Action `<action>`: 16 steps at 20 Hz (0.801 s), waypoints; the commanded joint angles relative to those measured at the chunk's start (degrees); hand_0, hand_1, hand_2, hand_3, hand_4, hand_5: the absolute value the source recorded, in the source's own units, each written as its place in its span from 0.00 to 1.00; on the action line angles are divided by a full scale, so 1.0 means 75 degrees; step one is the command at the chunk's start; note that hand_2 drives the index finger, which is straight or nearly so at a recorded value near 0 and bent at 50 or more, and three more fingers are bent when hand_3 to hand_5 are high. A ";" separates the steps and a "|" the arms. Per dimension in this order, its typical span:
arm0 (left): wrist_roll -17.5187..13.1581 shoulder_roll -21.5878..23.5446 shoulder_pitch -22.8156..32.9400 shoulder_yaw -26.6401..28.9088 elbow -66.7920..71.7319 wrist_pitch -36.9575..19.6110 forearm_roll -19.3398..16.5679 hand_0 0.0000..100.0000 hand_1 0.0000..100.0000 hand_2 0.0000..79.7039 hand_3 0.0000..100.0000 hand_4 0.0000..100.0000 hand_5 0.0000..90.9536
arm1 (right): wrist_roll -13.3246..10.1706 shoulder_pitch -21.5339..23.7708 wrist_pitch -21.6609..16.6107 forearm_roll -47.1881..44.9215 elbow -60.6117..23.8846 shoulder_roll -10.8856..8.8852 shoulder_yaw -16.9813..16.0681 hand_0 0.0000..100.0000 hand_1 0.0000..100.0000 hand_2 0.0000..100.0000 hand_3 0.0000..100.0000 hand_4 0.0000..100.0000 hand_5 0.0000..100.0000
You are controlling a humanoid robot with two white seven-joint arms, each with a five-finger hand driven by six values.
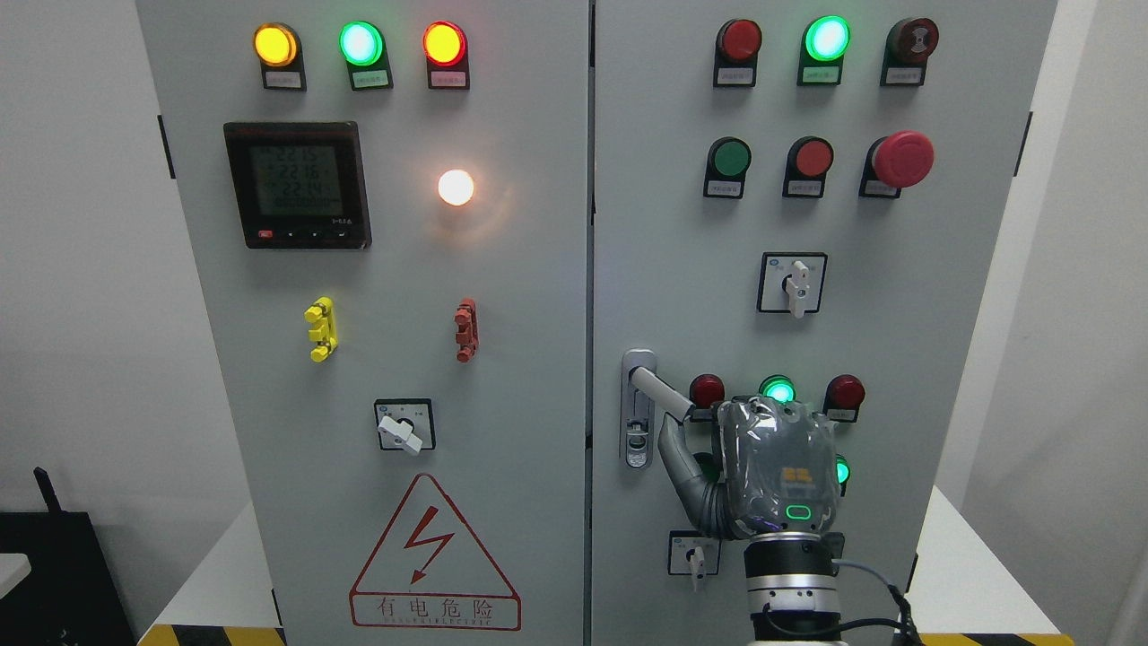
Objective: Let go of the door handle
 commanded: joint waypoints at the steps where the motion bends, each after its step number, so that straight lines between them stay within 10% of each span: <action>1: -0.0006 0.0000 -0.0023 0.0012 0.0070 0.0006 0.0000 0.12 0.39 0.00 0.00 0.00 0.00 | -0.0004 -0.0007 0.0002 -0.0005 -0.0006 -0.0002 -0.0021 0.54 0.11 0.99 1.00 1.00 0.99; 16: -0.0006 0.0000 -0.0023 0.0012 0.0070 0.0006 0.0000 0.12 0.39 0.00 0.00 0.00 0.00 | -0.0004 -0.0054 0.0002 -0.0005 -0.0006 0.0010 -0.0033 0.54 0.11 0.99 1.00 1.00 0.99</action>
